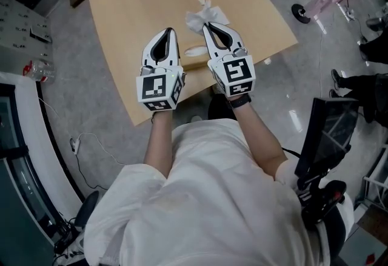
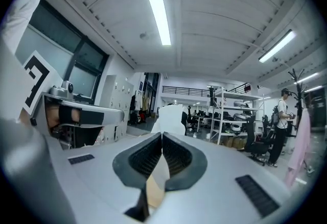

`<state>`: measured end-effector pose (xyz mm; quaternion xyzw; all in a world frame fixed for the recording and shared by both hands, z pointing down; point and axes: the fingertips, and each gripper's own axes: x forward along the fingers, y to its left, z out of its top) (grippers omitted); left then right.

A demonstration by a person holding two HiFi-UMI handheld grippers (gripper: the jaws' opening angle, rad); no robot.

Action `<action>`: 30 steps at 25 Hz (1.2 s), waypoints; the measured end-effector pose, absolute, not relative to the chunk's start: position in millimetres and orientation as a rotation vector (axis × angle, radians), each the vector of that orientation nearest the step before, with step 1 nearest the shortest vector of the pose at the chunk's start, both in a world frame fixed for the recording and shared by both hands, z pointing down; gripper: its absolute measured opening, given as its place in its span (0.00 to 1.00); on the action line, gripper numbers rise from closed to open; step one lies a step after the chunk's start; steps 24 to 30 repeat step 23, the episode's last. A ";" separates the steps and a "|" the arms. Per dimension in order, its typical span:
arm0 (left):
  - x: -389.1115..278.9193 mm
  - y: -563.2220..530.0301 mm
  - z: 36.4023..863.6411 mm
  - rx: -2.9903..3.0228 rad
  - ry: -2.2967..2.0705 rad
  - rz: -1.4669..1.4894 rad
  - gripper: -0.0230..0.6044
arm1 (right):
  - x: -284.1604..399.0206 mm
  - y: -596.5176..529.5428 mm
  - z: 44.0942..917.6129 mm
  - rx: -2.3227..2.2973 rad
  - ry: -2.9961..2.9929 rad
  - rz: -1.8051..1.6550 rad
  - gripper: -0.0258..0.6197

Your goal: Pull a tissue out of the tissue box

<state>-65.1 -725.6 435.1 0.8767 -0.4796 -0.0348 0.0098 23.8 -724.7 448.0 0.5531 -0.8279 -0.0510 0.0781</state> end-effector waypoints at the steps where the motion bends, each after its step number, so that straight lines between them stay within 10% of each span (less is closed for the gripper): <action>1: -63.9 -725.6 436.0 2.739 -1.493 -0.106 0.02 | 23.9 -724.4 447.6 1.657 -2.479 -0.154 0.05; 30: -41.8 -722.8 455.5 2.733 -1.423 -0.091 0.02 | 49.8 -714.2 459.3 1.719 -2.427 -0.130 0.05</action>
